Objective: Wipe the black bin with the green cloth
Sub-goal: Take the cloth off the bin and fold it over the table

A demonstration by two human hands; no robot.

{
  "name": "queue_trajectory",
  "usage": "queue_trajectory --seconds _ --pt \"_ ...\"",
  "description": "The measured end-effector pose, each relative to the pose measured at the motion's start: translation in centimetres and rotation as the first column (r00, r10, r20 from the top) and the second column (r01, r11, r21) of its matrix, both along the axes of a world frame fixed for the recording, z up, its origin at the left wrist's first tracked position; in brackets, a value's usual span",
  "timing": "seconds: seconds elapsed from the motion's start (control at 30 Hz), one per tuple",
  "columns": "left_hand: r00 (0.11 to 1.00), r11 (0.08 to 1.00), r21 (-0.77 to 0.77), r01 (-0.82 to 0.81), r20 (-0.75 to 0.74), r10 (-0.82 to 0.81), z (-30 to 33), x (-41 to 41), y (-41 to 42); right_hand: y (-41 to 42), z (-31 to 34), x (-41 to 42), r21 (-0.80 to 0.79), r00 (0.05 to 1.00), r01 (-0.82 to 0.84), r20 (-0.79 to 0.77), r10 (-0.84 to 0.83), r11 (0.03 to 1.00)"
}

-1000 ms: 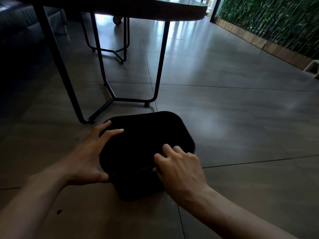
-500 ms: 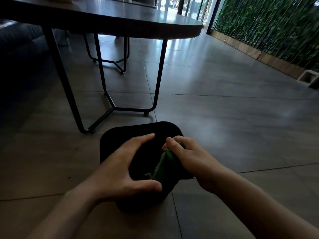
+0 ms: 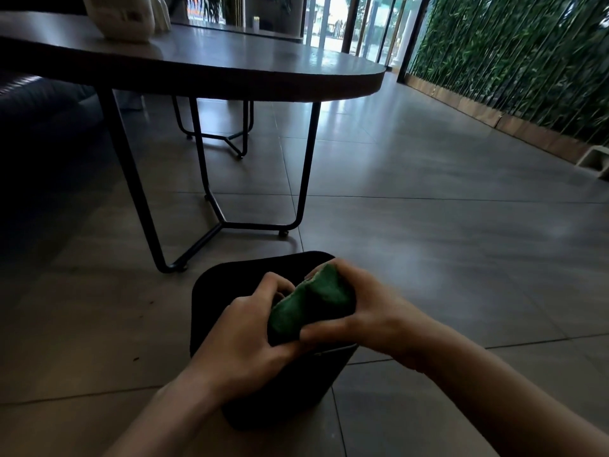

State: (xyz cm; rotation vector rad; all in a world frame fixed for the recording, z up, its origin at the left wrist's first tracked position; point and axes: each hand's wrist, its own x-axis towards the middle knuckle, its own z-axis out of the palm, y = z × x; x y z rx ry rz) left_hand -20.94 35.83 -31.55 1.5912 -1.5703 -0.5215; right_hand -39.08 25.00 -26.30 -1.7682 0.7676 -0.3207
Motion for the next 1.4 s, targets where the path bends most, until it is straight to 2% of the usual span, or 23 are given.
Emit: queue_trajectory --seconds 0.1,0.2,0.43,0.57,0.7,0.97,1.07,1.2,1.4 --pt "0.997 1.0 -0.014 -0.003 0.071 0.004 0.4 0.1 -0.3 -1.0 0.3 -0.6 -0.262 0.998 -0.012 -0.057 -0.003 0.965" --pt "0.988 1.0 -0.017 -0.009 0.155 0.012 0.6 0.0 -0.7 -1.9 0.4 -1.6 -0.471 0.99 -0.078 -0.137 0.015 0.879" --pt "0.961 1.0 -0.016 -0.007 0.275 0.012 4.3 0.2 -1.7 -3.2 2.2 -2.7 -0.634 0.999 -0.035 -0.021 0.028 0.773" --pt "0.907 0.999 0.028 -0.032 0.421 0.017 8.4 0.9 -3.2 -5.0 5.2 -3.1 -0.615 0.999 0.001 0.028 0.02 0.789" --pt "0.881 0.998 0.046 -0.049 0.472 0.022 11.6 1.6 -4.7 -6.5 7.7 -3.3 -0.621 0.997 0.013 0.066 0.036 0.783" --pt "0.915 0.996 0.09 0.007 0.401 -0.043 17.2 2.6 -7.9 -10.2 13.3 -2.9 -0.58 0.994 -0.056 -0.108 -0.009 0.813" --pt "0.924 0.99 0.141 -0.003 0.379 -0.051 19.1 3.3 -8.3 -10.8 15.0 -2.3 -0.587 0.991 -0.062 -0.133 -0.02 0.807" --pt "0.937 0.977 0.212 -0.012 0.345 -0.064 22.4 4.0 -8.1 -10.7 17.7 -1.5 -0.511 0.988 -0.075 -0.156 -0.007 0.856" --pt "0.968 0.947 0.32 -0.028 0.244 -0.054 30.7 4.1 -6.7 -10.0 26.7 -1.3 -0.459 0.977 -0.102 -0.212 0.003 0.883"
